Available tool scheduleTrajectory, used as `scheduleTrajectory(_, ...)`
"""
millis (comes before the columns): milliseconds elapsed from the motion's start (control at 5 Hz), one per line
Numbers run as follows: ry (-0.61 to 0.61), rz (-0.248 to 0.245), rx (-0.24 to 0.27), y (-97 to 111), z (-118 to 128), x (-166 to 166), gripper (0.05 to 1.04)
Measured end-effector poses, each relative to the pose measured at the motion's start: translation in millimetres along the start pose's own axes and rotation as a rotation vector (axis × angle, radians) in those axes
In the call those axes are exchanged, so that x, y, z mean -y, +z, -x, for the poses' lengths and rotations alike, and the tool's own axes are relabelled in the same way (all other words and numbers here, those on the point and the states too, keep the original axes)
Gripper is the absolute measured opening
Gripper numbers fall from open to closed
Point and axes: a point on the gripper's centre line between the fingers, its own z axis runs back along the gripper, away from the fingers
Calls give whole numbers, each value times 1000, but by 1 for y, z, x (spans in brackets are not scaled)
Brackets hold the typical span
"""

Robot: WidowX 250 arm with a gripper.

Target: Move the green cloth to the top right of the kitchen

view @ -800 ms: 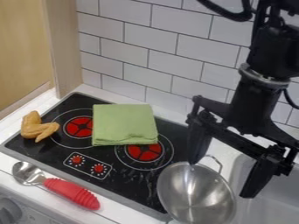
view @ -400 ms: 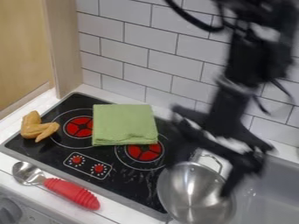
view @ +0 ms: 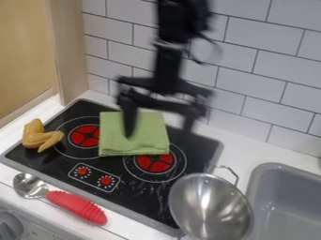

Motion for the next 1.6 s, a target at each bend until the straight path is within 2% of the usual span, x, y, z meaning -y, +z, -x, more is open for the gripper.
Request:
scheduleTrajectory(200,144,15,58,-13,-30,-28,999)
scheduleTrajectory(400,240,57,58,-35,-50,-42,999)
scheduleTrajectory(600,275,50,107,-49,-73,-44,999)
scheduleTrajectory(800,276,48,148,-54,-88,-43,999)
scheduleTrajectory(1000,282,63,169,-55,-100,-40,999)
scheduleTrajectory(1600,235,79,170,-62,-109,-34,999)
